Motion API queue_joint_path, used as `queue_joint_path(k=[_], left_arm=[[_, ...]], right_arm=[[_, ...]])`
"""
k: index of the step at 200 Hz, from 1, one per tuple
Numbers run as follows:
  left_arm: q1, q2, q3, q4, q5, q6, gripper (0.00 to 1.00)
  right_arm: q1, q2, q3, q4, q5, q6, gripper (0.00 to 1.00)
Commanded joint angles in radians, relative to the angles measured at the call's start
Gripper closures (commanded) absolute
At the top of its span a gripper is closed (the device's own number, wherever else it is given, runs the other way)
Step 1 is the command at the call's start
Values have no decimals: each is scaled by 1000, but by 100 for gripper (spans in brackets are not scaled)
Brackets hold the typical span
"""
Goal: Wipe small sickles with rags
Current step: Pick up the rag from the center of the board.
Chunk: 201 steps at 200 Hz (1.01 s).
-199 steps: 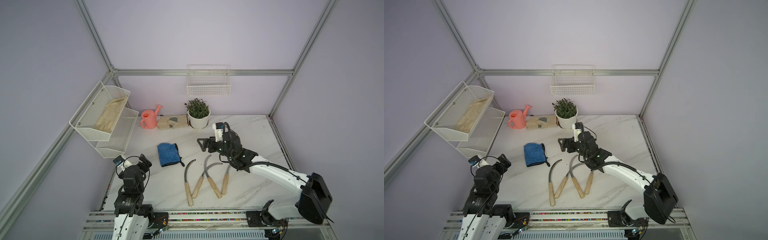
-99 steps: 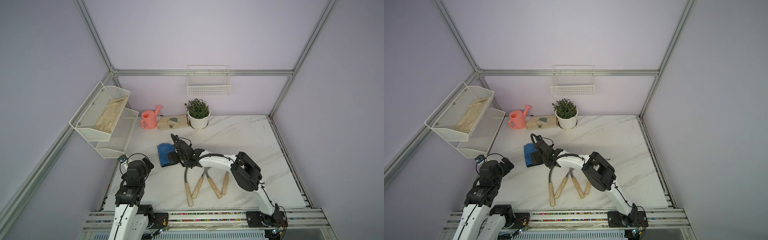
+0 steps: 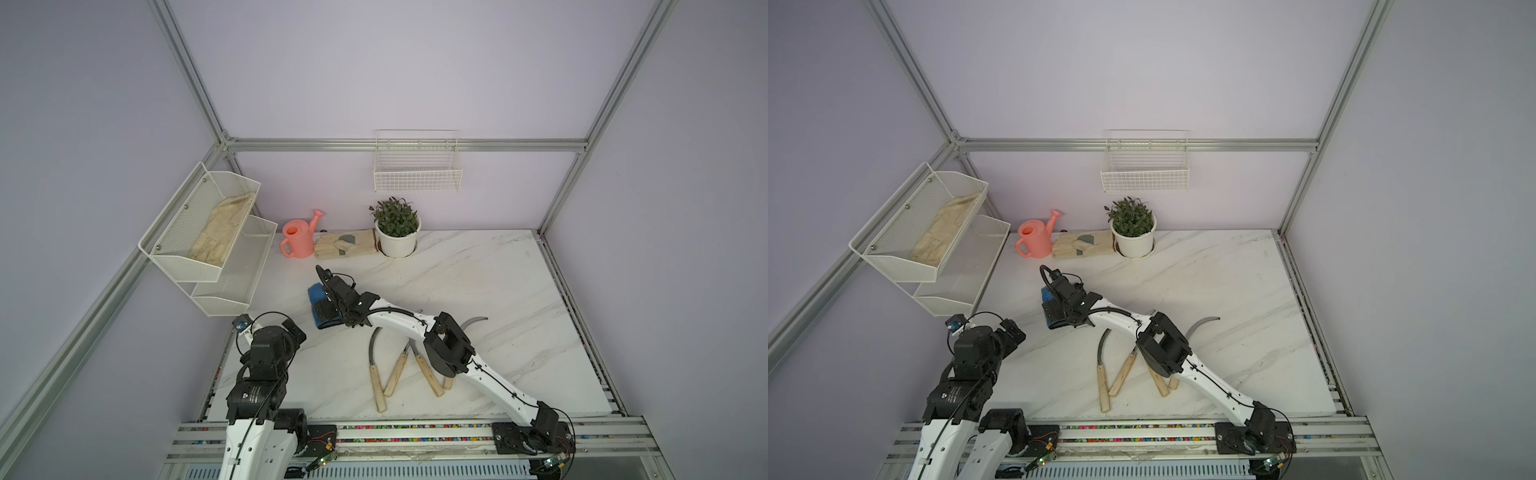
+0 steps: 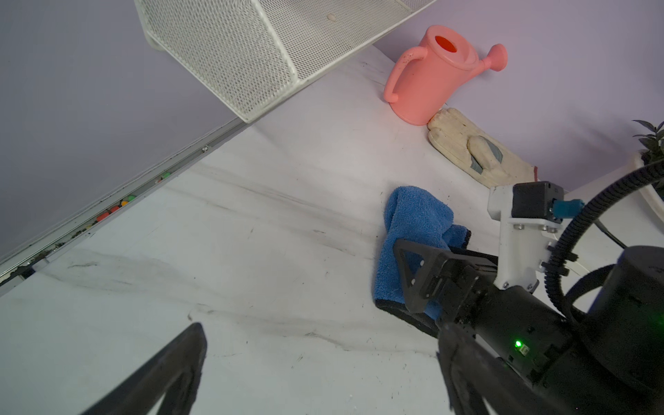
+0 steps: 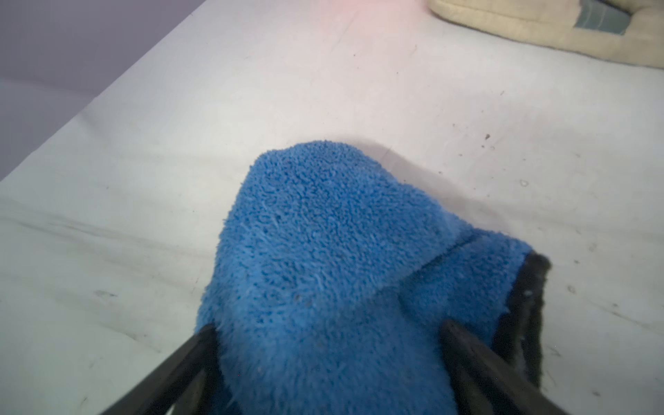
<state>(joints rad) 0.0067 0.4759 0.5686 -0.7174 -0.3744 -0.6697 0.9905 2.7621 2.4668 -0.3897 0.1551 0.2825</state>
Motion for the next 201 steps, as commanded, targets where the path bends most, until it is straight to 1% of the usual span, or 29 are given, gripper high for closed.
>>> queue_joint_path(k=[1, 16, 23, 31, 37, 42, 55, 65, 85, 109, 131, 144, 154, 163, 184, 194, 201], left_arm=[[8, 16, 60, 9, -2, -3, 0], [9, 21, 62, 11, 0, -4, 0], [7, 20, 63, 11, -1, -5, 0], [8, 18, 65, 12, 0, -8, 0], [8, 17, 66, 11, -1, -12, 0], [8, 14, 68, 9, -3, -18, 0], [9, 7, 72, 2, -7, -42, 0], [8, -1, 75, -3, 5, -52, 0], [8, -31, 77, -6, 39, -57, 0], [8, -75, 78, -21, 50, -76, 0], [8, -118, 65, -20, 46, -85, 0], [8, -132, 63, -19, 30, -93, 0], [8, -132, 62, -21, 11, -100, 0], [9, -129, 63, -25, -6, -113, 0], [7, -123, 55, -19, -34, -130, 0], [9, -131, 40, 0, -22, -119, 0], [8, -143, 20, 37, 9, -90, 0]], right_arm=[[20, 26, -57, -121, 97, -11, 3], [39, 7, -131, -95, 174, -34, 3], [48, 7, -148, -93, 205, -46, 6], [57, 14, -152, -97, 236, -59, 14], [61, 25, -148, -111, 249, -66, 22], [64, 34, -142, -122, 249, -71, 28], [69, 60, -115, -151, 237, -72, 38], [73, 74, -103, -159, 238, -79, 50], [79, 86, -91, -164, 247, -87, 64], [79, 59, -127, -134, 246, -84, 74], [79, 7, -169, -83, 249, -87, 79], [79, -34, -196, -39, 277, -91, 89], [77, -75, -226, -9, 282, -99, 94], [76, -122, -257, 19, 281, -101, 100], [70, -255, -353, 85, 260, -105, 100], [67, -330, -414, 115, 253, -106, 100], [63, -391, -466, 141, 252, -106, 100]])
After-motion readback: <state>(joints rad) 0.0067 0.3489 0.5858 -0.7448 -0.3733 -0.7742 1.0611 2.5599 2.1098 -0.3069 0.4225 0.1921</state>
